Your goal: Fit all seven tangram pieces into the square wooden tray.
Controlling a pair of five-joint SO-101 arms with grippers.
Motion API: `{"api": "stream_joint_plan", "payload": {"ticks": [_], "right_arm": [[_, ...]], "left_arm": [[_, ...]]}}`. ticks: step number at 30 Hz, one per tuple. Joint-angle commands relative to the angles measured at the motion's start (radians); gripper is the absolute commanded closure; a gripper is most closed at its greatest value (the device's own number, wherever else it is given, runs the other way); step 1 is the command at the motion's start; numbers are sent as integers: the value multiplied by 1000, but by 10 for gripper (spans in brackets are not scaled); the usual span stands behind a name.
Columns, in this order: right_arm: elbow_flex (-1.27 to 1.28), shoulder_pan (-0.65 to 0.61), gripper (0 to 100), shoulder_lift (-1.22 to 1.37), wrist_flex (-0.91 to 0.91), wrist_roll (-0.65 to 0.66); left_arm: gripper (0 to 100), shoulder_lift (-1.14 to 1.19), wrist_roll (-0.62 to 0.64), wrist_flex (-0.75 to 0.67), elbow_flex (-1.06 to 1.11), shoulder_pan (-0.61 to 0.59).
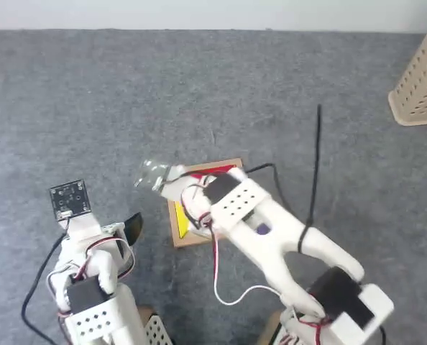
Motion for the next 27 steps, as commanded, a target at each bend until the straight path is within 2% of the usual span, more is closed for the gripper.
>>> {"api": "stream_joint_plan", "payload": {"ticks": [1, 12, 18, 27], "right_arm": [[-52, -50, 956, 21, -47, 64], [-51, -91, 948, 50, -76, 133], [-49, -85, 853, 50, -70, 129], [-51, -85, 850, 50, -28, 133]], "left_arm": [[646, -14, -2, 6, -13, -5], [646, -14, -2, 6, -13, -5], [646, -14, -2, 6, -13, -5], [646, -14, -2, 6, -13, -5]]}}
